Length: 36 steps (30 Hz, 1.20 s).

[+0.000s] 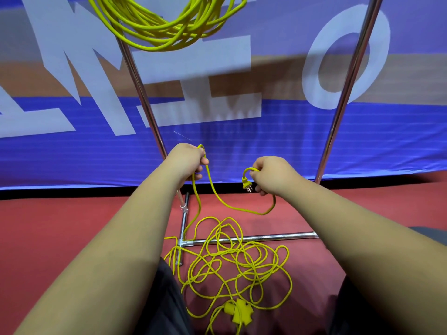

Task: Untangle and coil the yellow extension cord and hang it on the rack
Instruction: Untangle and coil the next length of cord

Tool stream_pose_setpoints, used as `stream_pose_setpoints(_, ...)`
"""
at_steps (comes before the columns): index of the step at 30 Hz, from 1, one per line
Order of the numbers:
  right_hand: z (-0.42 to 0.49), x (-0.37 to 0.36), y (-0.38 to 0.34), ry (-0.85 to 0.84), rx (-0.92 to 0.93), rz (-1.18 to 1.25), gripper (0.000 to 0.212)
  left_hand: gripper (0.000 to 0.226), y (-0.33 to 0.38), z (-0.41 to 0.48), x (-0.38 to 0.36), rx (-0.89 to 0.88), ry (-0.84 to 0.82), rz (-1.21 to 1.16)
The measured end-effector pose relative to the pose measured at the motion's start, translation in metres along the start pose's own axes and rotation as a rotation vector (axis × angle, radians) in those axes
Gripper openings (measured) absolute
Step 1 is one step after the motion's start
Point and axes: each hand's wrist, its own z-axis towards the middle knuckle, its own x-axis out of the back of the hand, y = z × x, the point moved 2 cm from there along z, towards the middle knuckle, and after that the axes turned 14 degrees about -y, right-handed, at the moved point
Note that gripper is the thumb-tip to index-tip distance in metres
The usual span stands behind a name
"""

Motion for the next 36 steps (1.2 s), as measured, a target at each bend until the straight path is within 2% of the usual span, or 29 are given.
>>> stream_pose_setpoints(4, 0.000, 0.003, -0.001, 0.003, -0.089, 0.177, 0.014, 0.017, -0.001, -0.001, -0.002, -0.017, -0.042, 0.002)
stream_pose_setpoints(7, -0.002, 0.002, 0.003, -0.011, -0.142, 0.540, 0.014, 0.019, -0.002, -0.004, -0.004, -0.027, -0.062, 0.001)
stream_pose_setpoints(12, -0.007, 0.004, -0.008, -0.065, -0.064, 0.946, 0.012, 0.018, 0.000, -0.008, -0.006, -0.028, -0.068, -0.043)
stream_pose_setpoints(16, -0.007, 0.003, -0.010, -0.165, -0.050, 1.072, 0.007, 0.015, 0.002, -0.013, -0.011, -0.059, -0.131, -0.050)
stream_pose_setpoints(20, -0.004, 0.003, -0.007, -0.156, -0.056, 1.058, 0.021, 0.019, 0.007, -0.021, -0.026, -0.086, -0.277, -0.094)
stream_pose_setpoints(23, -0.006, 0.003, -0.012, -0.141, -0.027, 1.015, 0.021, 0.016, 0.008, -0.026, -0.036, -0.088, -0.313, -0.165)
stream_pose_setpoints(28, -0.006, -0.003, -0.019, -0.279, 0.072, 0.960, 0.020, 0.026, 0.004, -0.024, -0.044, -0.025, -0.234, -0.091)
stream_pose_setpoints(32, -0.007, -0.015, -0.025, -0.332, 0.149, 0.892, 0.020, 0.013, 0.008, -0.022, -0.042, 0.027, -0.120, -0.172)
stream_pose_setpoints(36, -0.012, -0.023, -0.029, -0.367, 0.198, 0.858, 0.030, 0.008, 0.008, -0.019, -0.039, 0.018, -0.073, -0.254)
